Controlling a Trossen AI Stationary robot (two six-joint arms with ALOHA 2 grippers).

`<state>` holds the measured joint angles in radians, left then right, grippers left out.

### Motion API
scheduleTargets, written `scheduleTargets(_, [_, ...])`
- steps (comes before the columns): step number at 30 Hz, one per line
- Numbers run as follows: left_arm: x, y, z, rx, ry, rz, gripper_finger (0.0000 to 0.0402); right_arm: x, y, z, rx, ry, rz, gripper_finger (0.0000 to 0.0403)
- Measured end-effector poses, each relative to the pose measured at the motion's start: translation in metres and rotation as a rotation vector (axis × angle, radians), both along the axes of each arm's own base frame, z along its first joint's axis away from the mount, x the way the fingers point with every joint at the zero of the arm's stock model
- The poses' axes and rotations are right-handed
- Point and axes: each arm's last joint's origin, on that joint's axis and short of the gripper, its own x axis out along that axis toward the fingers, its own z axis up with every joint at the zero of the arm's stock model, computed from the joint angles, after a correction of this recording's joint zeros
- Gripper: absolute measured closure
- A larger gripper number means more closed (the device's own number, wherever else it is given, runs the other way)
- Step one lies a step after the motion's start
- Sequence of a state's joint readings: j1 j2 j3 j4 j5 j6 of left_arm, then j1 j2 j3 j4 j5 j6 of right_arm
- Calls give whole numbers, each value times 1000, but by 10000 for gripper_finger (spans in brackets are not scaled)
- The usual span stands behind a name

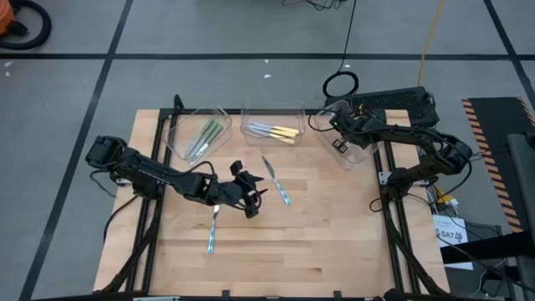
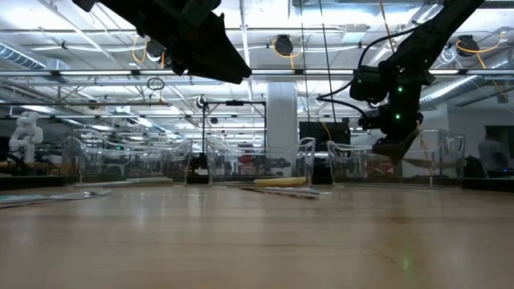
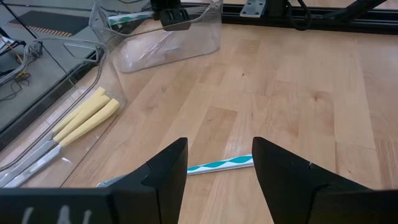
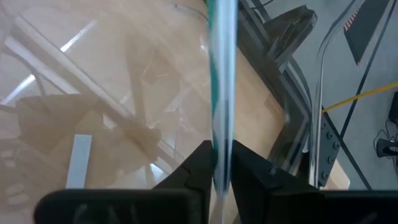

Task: Sort silverware by color (type)
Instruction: Put the bottom right blue table knife into the right transparent bin, then put the top blue table knife into the right transparent bin

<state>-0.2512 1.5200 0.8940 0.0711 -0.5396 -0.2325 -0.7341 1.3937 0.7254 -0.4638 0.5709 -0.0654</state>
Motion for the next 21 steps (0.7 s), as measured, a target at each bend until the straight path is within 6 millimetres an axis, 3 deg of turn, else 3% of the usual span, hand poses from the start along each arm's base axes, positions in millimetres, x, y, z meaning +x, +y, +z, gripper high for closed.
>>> scheduleTargets(13, [0, 0, 0, -3, -1, 1, 213, 0, 3, 8, -27, -23, 11, 278])
scheduleTargets(21, [0, 0, 0, -8, -3, 4, 213, 2, 28, 68, -147, -202, 76, 266])
